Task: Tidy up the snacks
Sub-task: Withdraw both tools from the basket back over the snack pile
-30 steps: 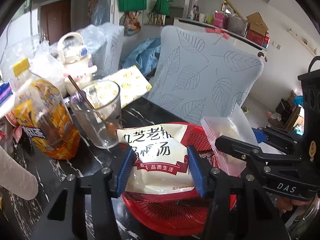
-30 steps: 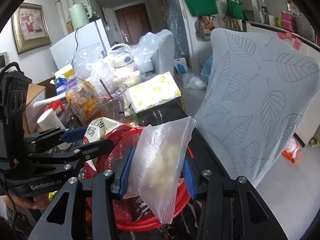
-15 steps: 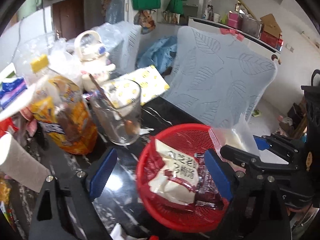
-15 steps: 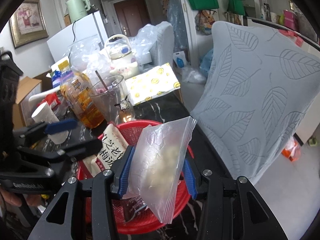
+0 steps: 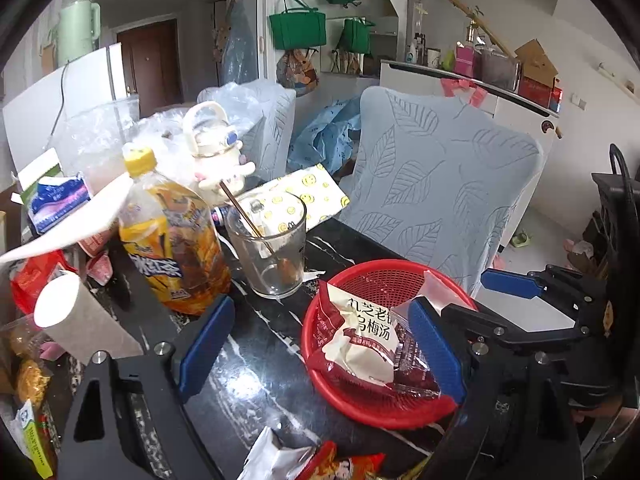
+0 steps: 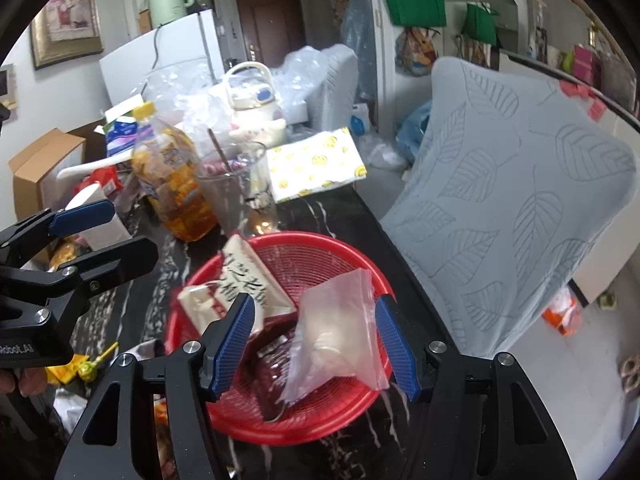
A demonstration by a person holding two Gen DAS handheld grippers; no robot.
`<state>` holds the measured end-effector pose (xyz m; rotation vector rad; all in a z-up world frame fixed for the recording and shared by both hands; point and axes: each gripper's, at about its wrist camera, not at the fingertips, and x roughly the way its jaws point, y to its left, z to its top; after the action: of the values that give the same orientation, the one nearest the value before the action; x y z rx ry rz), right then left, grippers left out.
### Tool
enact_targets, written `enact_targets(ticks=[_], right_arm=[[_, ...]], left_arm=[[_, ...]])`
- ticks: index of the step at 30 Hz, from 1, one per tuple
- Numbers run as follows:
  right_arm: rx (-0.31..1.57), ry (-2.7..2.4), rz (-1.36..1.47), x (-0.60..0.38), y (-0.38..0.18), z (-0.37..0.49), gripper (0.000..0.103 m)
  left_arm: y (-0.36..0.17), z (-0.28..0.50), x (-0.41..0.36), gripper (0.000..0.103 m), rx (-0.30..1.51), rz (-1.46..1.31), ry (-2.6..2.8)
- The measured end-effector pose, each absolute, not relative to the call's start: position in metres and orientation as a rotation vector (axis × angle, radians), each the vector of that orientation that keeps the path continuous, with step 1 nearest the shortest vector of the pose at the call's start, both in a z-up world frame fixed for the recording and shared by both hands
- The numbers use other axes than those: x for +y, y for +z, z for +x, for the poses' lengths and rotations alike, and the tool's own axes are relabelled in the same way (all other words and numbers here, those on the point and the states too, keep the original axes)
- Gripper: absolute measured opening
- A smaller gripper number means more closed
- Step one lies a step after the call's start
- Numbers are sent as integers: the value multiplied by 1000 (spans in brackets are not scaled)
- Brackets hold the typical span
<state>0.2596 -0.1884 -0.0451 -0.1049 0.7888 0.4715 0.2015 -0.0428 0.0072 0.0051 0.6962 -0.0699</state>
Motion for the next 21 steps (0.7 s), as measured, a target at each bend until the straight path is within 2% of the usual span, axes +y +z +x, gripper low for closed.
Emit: enact_targets(ticks=[10,14,17,19,21], right_arm=[[703,483,-114,-185,-7,221,63],[667,476,-106,-185,10,205,73],[641,480,-103,-184,20,190,73],[625,476,-104,-183,26,179,77],[611,475,-105,-181,31,167,86]], left_arm=[[46,161,-39,89,619,18,-37],[60,141,-36,89,580,23,-25],[68,123,-32,89,558,23,-17],[72,111,-30,89,541,26,-5],[74,101,-27,89,530,27,-3]])
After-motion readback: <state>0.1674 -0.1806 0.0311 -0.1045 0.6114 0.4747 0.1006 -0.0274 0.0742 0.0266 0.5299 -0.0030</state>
